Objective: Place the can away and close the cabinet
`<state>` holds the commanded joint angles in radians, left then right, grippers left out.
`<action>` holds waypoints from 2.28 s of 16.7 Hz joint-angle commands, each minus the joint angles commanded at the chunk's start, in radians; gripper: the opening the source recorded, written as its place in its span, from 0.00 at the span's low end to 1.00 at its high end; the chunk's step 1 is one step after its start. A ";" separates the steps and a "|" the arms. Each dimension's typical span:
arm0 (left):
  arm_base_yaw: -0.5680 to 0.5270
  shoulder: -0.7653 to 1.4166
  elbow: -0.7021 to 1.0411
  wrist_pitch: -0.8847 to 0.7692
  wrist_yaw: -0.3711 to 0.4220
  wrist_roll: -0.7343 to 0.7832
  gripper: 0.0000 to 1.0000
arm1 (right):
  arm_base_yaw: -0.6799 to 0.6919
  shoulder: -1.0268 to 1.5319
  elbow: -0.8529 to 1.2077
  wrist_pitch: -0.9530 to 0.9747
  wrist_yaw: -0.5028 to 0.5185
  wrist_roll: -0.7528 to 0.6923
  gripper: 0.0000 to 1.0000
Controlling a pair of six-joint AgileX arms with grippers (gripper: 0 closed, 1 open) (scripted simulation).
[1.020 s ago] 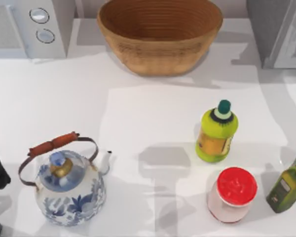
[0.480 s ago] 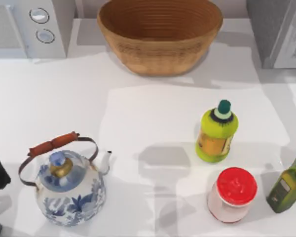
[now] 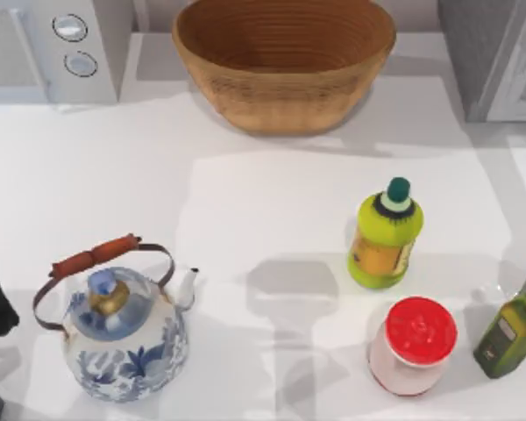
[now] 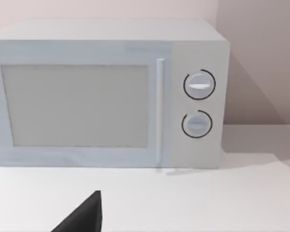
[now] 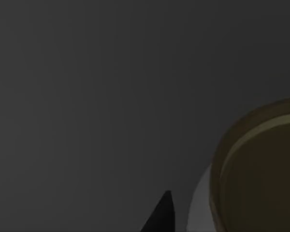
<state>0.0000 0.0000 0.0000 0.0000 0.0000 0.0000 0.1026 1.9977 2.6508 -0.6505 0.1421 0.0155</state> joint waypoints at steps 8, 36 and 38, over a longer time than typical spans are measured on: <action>0.000 0.000 0.000 0.000 0.000 0.000 1.00 | -0.006 0.091 0.115 -0.029 -0.017 0.002 0.00; 0.000 0.000 0.000 0.000 0.000 0.000 1.00 | -0.010 -0.051 -0.038 0.034 -0.044 -0.015 1.00; 0.000 0.000 0.000 0.000 0.000 0.000 1.00 | -0.016 -0.174 -0.172 0.084 -0.062 -0.027 1.00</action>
<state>0.0000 0.0000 0.0000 0.0000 0.0000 0.0000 0.0867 1.8237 2.4787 -0.5670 0.0798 -0.0115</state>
